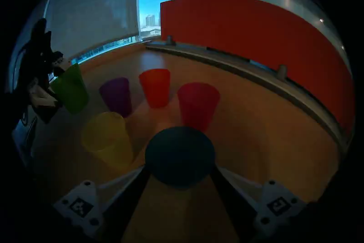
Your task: Pour water
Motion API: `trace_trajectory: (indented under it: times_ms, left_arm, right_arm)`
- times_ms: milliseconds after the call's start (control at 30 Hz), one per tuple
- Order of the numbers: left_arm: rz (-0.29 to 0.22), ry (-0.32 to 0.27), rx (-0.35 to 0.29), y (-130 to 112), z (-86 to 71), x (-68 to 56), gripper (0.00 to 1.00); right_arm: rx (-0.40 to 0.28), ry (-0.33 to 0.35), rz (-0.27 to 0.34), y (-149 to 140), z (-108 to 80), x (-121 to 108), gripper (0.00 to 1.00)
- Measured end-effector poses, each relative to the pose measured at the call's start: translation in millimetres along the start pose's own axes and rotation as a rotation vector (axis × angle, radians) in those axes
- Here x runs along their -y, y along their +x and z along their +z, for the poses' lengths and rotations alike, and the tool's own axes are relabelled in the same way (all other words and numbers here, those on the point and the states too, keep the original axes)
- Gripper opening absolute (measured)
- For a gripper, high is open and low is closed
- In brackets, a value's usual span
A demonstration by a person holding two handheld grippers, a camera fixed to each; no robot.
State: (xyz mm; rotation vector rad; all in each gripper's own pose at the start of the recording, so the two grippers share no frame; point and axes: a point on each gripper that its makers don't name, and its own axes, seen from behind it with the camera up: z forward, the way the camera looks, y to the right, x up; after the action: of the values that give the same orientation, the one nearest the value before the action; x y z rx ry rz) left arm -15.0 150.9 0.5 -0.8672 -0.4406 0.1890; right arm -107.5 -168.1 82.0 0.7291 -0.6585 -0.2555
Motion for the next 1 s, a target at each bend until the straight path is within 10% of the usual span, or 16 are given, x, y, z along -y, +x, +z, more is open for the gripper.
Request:
trace_trajectory:
  times_ms: [1000]
  left_arm:
    - [0.007,0.019,-0.035,11.8,-5.7,4.4,0.77]
  right_arm:
    - [-0.027,-0.004,0.001,3.4,3.4,-0.9,0.87]
